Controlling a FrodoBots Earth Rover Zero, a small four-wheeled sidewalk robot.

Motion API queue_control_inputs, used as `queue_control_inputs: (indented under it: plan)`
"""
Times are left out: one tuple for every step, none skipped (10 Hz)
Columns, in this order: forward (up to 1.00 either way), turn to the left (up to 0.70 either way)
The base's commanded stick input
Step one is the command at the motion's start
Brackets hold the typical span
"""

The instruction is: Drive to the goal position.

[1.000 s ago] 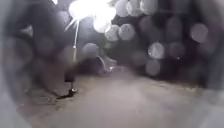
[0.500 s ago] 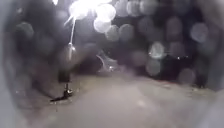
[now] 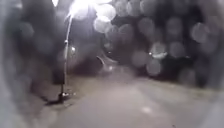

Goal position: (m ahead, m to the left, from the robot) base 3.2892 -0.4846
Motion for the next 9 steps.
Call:
queue_control_inputs:
  plan:
    - [0.70,0.00]
    - [0.70,0.00]
    - [0.70,0.00]
    - [0.70,0.00]
    - [0.70,0.00]
    - [0.70,0.00]
    - [0.70,0.00]
    - [0.70,0.00]
    - [0.70,0.00]
